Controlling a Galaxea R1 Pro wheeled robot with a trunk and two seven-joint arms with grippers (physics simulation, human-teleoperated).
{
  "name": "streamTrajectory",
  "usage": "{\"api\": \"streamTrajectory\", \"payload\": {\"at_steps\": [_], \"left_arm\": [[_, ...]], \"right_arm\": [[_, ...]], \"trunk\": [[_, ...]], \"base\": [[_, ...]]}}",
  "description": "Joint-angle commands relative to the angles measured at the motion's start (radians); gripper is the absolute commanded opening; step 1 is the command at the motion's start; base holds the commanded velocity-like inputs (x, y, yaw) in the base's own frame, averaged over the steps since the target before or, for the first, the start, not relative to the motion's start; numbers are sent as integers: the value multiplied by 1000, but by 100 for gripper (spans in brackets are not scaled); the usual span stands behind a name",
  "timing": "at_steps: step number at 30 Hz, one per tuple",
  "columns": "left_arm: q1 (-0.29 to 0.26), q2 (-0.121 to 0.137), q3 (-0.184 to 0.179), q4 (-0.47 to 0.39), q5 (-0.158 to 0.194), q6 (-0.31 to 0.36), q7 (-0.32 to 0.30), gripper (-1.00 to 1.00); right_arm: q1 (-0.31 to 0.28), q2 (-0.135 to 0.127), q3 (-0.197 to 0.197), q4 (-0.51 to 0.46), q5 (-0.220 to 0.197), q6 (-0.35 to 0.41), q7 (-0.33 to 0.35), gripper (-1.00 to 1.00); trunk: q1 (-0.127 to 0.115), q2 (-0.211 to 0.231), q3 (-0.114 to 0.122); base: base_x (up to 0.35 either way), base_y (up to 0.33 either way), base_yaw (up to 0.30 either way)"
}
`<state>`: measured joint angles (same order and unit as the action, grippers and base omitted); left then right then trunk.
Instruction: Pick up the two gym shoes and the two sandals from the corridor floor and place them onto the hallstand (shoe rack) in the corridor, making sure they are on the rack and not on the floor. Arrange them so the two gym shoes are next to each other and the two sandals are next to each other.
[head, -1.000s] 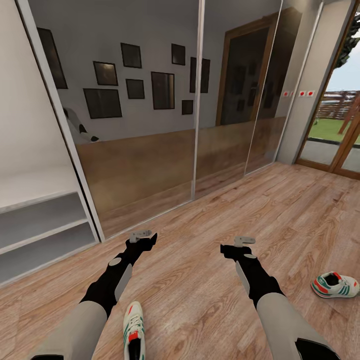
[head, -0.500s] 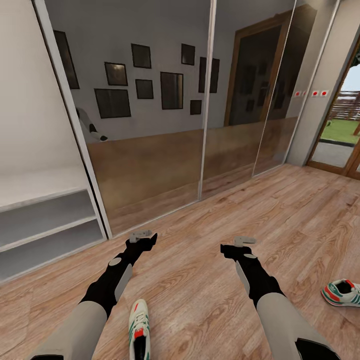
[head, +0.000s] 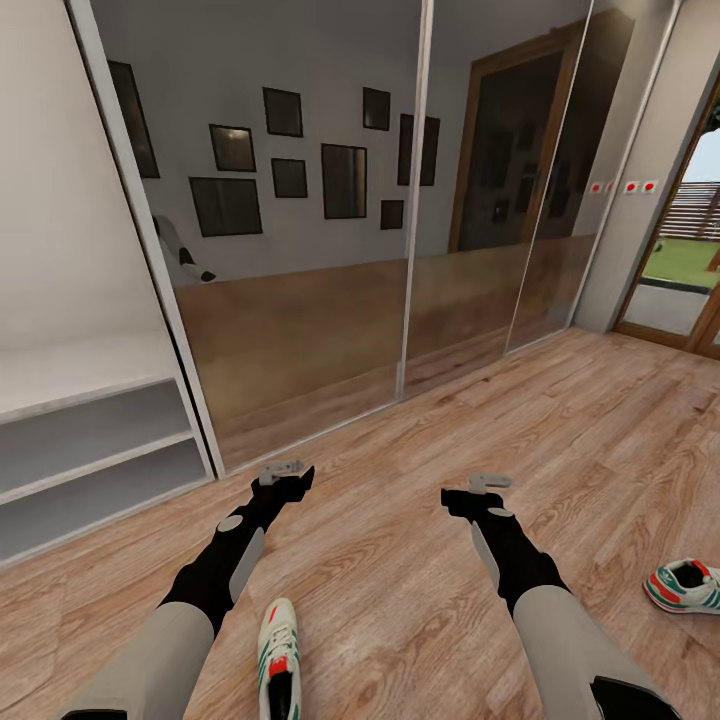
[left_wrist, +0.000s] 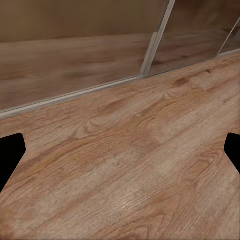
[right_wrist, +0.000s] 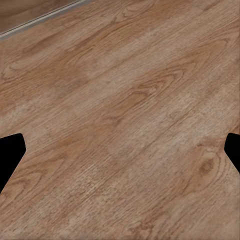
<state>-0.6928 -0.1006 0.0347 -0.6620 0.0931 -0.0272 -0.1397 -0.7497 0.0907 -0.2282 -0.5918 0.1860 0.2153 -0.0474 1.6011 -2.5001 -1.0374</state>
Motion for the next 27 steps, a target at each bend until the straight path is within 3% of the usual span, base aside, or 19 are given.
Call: {"api": "streamTrajectory", "payload": {"at_steps": [1, 27], "left_arm": [[-1, -1, 4, 1, 10, -1, -8, 100], [-1, -1, 4, 1, 10, -1, -8, 100]], "right_arm": [[0, 1, -5, -2, 10, 6, 1, 100], [0, 1, -5, -2, 10, 6, 1, 100]], "trunk": [[0, 0, -1], [0, 0, -1]], "base": [[0, 0, 0], [-43, -53, 0]]}}
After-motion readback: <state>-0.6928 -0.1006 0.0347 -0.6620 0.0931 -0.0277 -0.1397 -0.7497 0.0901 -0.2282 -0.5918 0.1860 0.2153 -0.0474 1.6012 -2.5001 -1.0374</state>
